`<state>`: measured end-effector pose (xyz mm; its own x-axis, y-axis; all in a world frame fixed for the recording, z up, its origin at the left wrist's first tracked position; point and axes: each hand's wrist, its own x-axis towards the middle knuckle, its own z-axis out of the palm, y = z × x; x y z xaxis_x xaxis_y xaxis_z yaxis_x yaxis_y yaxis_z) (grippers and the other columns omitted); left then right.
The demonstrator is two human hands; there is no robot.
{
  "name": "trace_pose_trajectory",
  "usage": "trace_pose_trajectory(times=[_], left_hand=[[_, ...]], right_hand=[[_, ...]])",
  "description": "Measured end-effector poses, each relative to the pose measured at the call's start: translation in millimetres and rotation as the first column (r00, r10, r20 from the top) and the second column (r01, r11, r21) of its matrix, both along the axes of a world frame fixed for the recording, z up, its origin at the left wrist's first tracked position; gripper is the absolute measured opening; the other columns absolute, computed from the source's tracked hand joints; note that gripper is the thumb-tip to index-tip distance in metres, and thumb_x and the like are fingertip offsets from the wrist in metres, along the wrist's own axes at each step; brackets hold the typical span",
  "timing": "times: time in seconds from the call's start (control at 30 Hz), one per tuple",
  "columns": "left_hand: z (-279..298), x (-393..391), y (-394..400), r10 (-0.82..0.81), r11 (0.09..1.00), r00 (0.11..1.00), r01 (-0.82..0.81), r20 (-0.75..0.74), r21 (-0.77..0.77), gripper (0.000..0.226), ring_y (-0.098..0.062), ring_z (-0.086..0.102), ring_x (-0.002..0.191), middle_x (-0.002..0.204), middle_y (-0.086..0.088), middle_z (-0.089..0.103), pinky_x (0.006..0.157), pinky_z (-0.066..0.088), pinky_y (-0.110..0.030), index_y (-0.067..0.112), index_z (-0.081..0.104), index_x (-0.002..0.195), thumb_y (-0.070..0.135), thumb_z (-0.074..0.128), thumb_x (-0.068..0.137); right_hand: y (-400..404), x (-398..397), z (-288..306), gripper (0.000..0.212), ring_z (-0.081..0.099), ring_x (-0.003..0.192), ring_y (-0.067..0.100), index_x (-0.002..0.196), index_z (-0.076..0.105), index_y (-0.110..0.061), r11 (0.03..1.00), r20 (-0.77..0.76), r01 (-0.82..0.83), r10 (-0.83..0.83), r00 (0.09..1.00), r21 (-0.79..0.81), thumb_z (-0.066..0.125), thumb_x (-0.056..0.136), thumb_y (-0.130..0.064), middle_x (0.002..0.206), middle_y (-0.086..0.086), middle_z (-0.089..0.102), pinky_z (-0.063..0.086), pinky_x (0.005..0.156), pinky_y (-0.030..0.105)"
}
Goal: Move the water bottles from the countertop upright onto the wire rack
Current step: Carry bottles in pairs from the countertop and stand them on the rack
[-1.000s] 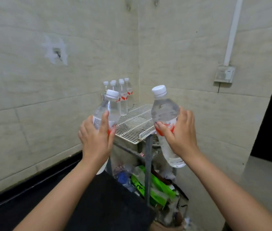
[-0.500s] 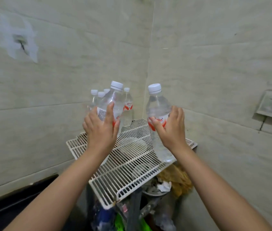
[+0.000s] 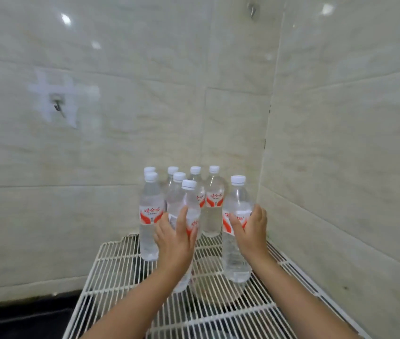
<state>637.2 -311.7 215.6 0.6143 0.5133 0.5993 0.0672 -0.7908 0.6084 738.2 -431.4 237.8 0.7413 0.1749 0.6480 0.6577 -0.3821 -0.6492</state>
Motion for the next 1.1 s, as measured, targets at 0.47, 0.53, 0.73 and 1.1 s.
trace_pose_trajectory(times=[0.47, 0.53, 0.73, 1.1], left_hand=[[-1.9, -2.7, 14.3, 0.069, 0.997, 0.995, -0.065, -0.069, 0.050, 0.078, -0.033, 0.052, 0.099, 0.115, -0.019, 0.047, 0.092, 0.047, -0.049, 0.019, 0.014, 0.137, 0.029, 0.065, 0.079], [0.5, -4.5, 17.3, 0.067, 0.996, 0.993, -0.062, -0.094, 0.060, 0.079, -0.028, 0.054, 0.095, 0.110, -0.015, 0.052, 0.091, 0.048, -0.046, 0.018, 0.014, 0.138, 0.030, 0.065, 0.079], [19.5, -0.6, 11.0, 0.172, 0.980, 0.979, -0.158, -0.113, 0.125, 0.072, -0.024, 0.052, 0.108, 0.120, -0.009, 0.055, 0.089, 0.047, -0.038, 0.026, 0.030, 0.132, 0.047, 0.066, 0.073], [95.7, 38.7, 13.9, 0.287, 0.933, 0.944, -0.238, -0.161, 0.269, 0.021, -0.028, 0.059, 0.083, 0.093, -0.014, 0.067, 0.060, 0.038, -0.030, 0.007, 0.060, 0.095, 0.024, 0.053, 0.086]], right_hand=[[-28.0, 47.8, 21.0, 0.072, 0.051, 0.094, 0.005, 0.133, 0.032, -0.014, 0.860, -0.385, -0.497, 0.423, 0.820, -0.115, 0.072, 0.074, -0.024, 0.116, -0.002, 0.049, 0.044, 0.077, 0.013], [-26.3, 45.2, 29.5, 0.076, 0.052, 0.111, 0.017, 0.135, 0.030, -0.014, 0.880, -0.342, -0.424, 0.340, 0.876, -0.213, 0.071, 0.073, -0.033, 0.131, 0.005, 0.048, 0.046, 0.092, 0.032], [-5.6, 29.3, 71.6, 0.064, 0.050, 0.111, 0.030, 0.126, 0.041, -0.013, 0.916, -0.013, -0.083, 0.085, 0.996, -0.392, 0.058, 0.078, -0.051, 0.124, 0.014, 0.050, 0.042, 0.080, 0.034], [0.8, 28.5, 90.8, 0.024, 0.045, 0.074, 0.019, 0.082, 0.045, -0.015, 0.916, 0.008, -0.099, 0.111, 0.994, -0.389, 0.065, 0.078, -0.027, 0.082, 0.001, 0.049, 0.026, 0.047, 0.023]])
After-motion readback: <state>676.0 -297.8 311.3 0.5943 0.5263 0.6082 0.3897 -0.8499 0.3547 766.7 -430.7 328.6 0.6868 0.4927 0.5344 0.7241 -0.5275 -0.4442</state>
